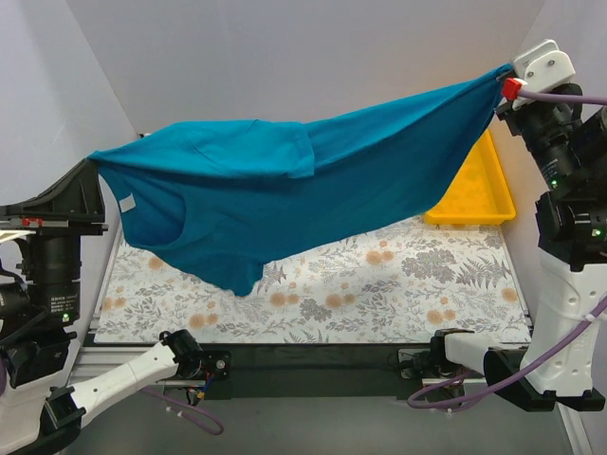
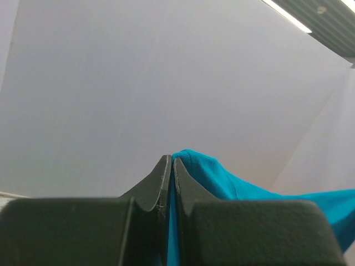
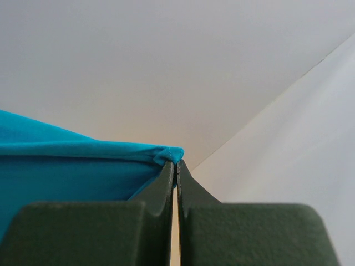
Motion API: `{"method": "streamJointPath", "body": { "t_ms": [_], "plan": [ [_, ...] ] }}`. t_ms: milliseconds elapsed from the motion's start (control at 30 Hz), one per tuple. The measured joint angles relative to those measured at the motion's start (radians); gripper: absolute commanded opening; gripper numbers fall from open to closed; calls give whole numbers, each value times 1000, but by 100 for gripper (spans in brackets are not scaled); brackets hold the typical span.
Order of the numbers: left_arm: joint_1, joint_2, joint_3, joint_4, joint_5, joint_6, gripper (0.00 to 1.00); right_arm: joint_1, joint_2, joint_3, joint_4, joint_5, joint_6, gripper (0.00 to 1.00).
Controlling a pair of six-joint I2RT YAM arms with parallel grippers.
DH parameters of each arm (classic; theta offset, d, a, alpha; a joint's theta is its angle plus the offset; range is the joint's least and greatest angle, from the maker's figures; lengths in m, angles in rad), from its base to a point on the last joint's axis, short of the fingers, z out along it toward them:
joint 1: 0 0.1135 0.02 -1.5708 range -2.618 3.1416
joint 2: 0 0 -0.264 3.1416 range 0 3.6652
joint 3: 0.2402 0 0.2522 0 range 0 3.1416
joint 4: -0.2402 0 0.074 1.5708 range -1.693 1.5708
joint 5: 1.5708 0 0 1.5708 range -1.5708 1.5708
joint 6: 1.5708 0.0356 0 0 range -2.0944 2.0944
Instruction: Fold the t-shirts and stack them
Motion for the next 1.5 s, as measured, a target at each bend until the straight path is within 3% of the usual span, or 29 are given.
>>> {"method": "streamJointPath", "body": {
  "t_ms": [400,700,867,1033,1100,1300,1400,1500],
  "plan": [
    [0,-60,17,-156,242,-155,0,-45,-75,39,0,-10,27,1],
    [0,-87,-53,-141,211,-198,0,-48,-102,15,13,-27,29,1],
    [0,-46,-217,-129,89,-219,0,-49,-88,-186,68,-78,38,1],
    [9,129,-407,-88,-37,-248,0,-49,-3,-497,173,-156,73,1],
    [61,237,-484,-66,-24,-272,0,-43,93,-587,207,-172,86,1],
    [580,626,-551,2,296,-416,0,27,444,-651,288,-135,117,1],
    [675,776,-538,55,383,-452,0,57,560,-612,302,-93,132,1],
    [694,905,-483,84,466,-460,0,65,633,-549,328,-49,137,1]
  ]
}}
